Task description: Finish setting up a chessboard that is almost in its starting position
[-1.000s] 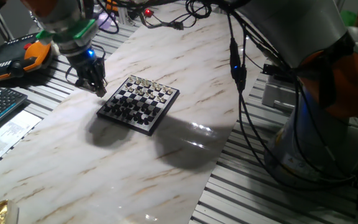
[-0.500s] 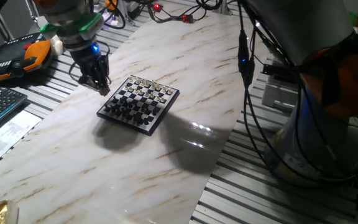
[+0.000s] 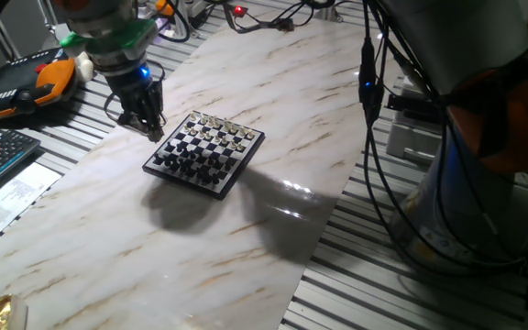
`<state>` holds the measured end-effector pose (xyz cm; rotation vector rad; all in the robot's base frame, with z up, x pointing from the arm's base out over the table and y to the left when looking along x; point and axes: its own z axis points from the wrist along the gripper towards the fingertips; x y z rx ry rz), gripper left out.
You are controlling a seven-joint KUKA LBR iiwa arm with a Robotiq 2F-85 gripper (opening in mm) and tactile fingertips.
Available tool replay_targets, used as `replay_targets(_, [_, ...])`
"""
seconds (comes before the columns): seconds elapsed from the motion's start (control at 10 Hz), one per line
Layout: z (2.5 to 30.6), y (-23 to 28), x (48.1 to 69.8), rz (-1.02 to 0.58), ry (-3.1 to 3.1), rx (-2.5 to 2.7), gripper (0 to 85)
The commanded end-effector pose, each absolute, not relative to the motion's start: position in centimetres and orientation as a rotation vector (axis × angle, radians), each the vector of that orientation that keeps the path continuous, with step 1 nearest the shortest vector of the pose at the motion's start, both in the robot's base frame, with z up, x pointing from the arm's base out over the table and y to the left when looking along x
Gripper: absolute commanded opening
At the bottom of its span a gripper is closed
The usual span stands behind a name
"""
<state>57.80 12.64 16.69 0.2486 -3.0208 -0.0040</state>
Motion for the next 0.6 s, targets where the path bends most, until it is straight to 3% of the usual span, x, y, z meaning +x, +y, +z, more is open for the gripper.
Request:
replay_targets(0.0, [16.66,12.65,57.85,-0.003,-3.027,0.249,0.7])
replay_targets(0.5, [16.57,12.66,57.90,-0.004,-3.025,0.254,0.7])
